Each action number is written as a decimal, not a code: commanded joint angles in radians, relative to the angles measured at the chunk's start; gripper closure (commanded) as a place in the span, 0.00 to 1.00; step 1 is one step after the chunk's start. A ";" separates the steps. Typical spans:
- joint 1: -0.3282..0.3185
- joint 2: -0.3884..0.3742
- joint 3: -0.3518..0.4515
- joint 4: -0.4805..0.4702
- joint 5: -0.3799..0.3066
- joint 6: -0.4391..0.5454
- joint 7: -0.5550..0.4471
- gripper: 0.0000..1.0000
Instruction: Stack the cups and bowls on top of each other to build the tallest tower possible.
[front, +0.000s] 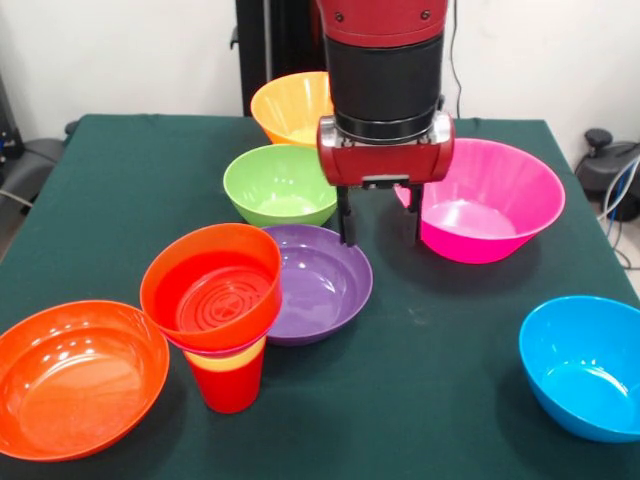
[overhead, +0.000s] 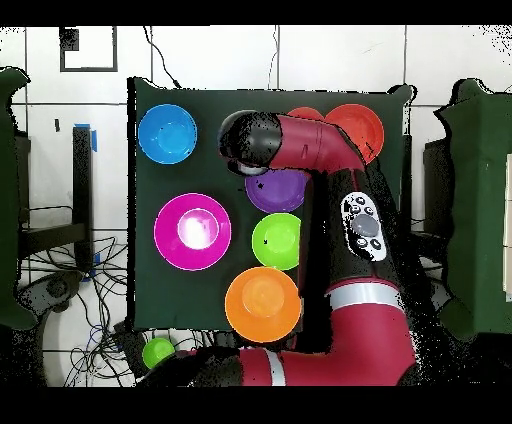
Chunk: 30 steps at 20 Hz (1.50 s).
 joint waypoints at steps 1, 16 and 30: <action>0.065 -0.011 -0.016 0.072 -0.039 -0.003 0.123 0.00; 0.050 -0.175 0.073 0.322 0.131 -0.183 0.142 0.00; 0.020 -0.110 0.124 0.385 0.129 -0.447 0.139 0.00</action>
